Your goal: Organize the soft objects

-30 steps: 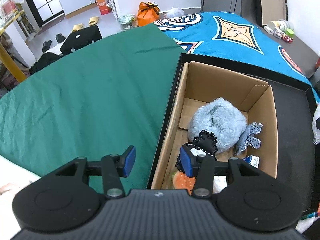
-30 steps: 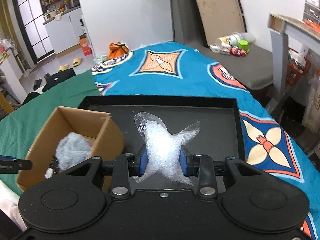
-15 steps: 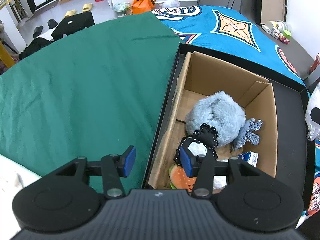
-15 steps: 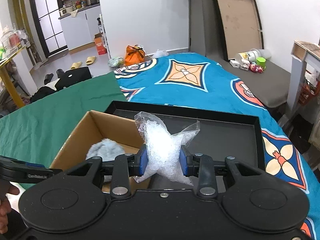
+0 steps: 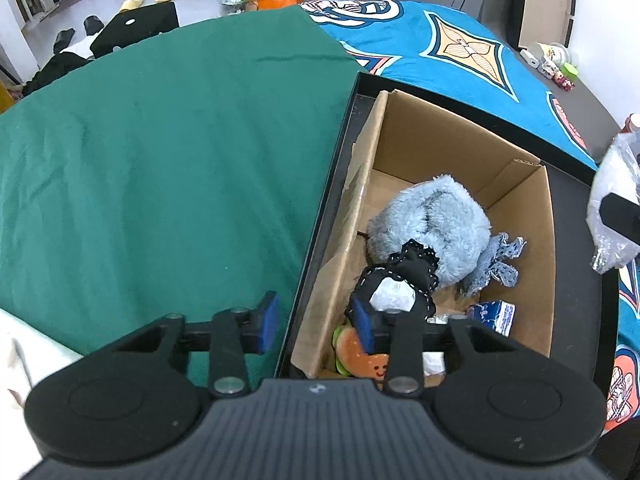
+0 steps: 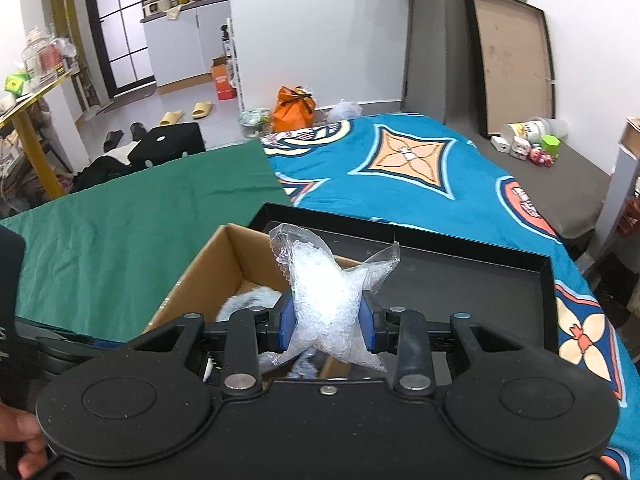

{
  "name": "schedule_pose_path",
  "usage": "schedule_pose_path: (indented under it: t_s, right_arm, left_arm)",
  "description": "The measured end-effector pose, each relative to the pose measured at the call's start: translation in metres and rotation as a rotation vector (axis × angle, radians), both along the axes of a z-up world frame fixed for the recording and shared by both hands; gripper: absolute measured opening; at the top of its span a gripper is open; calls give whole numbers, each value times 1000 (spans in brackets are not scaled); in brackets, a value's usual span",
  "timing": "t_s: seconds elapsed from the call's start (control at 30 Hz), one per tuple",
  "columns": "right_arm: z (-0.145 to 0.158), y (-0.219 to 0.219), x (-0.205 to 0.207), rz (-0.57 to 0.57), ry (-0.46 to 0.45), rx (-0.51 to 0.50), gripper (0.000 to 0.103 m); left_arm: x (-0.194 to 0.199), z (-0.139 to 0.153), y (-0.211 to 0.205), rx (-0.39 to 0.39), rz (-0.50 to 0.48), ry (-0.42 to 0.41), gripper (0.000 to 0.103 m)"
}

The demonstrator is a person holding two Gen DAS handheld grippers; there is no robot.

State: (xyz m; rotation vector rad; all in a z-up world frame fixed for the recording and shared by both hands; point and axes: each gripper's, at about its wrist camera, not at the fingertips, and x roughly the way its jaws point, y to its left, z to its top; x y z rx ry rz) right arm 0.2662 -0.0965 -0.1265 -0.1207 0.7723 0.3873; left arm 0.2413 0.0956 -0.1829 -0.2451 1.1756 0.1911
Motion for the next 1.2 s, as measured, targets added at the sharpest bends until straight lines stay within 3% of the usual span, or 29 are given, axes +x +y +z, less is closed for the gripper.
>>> schedule_pose_path:
  t_s: [0.13, 0.23, 0.27, 0.3, 0.37, 0.8, 0.87, 1.03, 1.2]
  right_arm:
    - [0, 12, -4, 12, 19, 16, 33]
    - [-2, 18, -7, 26, 42, 40, 35]
    - [-3, 19, -8, 32, 64, 59, 40]
    - [-5, 20, -8, 38, 92, 80, 54]
    - [-8, 18, -9, 22, 117, 92, 60]
    - [-2, -29, -33, -93, 84, 108, 59]
    - [-2, -33, -39, -98, 81, 117, 59]
    - [-2, -43, -50, -112, 85, 146, 60]
    - [3, -56, -61, -128, 81, 175, 65]
  left_arm:
    - [0, -2, 2, -20, -7, -4, 15]
    - [-1, -3, 4, -39, -14, -11, 12]
    - [-1, -3, 5, -43, -13, -13, 12]
    - [-1, -3, 5, -45, -13, -16, 12]
    - [-1, -3, 5, -45, -13, -22, 12]
    - [-12, 11, 4, -30, -8, -88, 16]
    - [-14, 15, 3, -27, -7, -100, 18]
    - [-23, 27, 1, -9, -1, -130, 40]
    - [-36, 43, -4, -1, -6, -185, 49]
